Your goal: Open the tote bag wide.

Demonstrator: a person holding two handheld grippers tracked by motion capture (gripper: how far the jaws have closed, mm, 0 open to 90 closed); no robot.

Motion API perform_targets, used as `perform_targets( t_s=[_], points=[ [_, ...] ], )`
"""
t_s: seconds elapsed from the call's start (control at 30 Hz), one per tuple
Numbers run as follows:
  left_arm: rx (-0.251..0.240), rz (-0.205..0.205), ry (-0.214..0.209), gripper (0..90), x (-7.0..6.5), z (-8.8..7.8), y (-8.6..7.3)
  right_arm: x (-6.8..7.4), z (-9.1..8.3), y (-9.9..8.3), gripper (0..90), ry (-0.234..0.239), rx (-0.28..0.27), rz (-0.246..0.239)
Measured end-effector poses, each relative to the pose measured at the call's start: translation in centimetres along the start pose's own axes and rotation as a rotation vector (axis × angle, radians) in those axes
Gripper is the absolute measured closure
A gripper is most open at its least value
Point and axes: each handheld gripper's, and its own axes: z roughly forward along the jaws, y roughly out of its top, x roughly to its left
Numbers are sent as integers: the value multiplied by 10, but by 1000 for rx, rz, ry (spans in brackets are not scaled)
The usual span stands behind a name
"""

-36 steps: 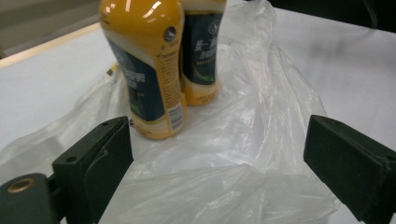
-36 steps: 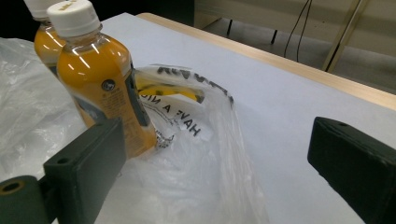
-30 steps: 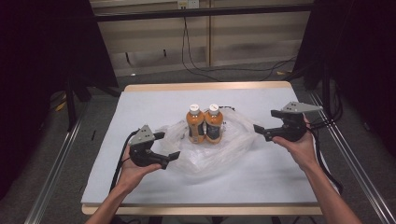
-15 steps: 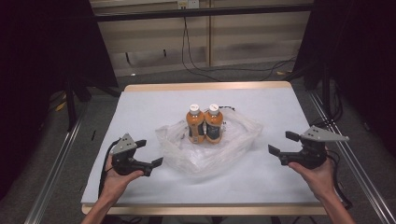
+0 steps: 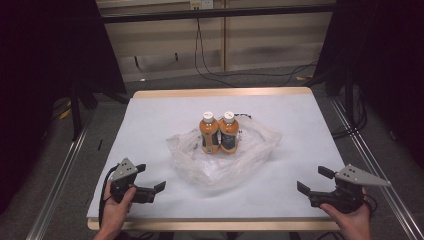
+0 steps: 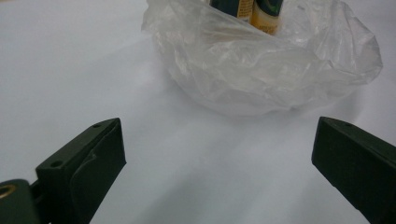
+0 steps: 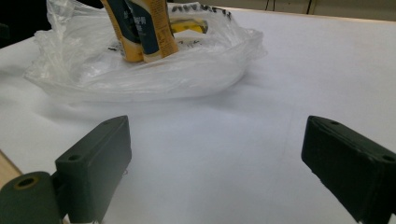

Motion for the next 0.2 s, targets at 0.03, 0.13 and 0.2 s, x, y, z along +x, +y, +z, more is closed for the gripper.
perform_targets(
  t_s=[0.03, 0.13, 0.2],
  points=[
    [-14, -7, 1, 26, -2, -1, -3, 0, -1, -3, 81, -8, 3, -3],
    [6, 24, -28, 28, -6, -3, -9, -2, -5, -10, 75, -7, 4, 9],
    [-15, 52, 1, 25, -4, -5, -9, -1, -7, -12, 73, -6, 7, 20]
  ],
)
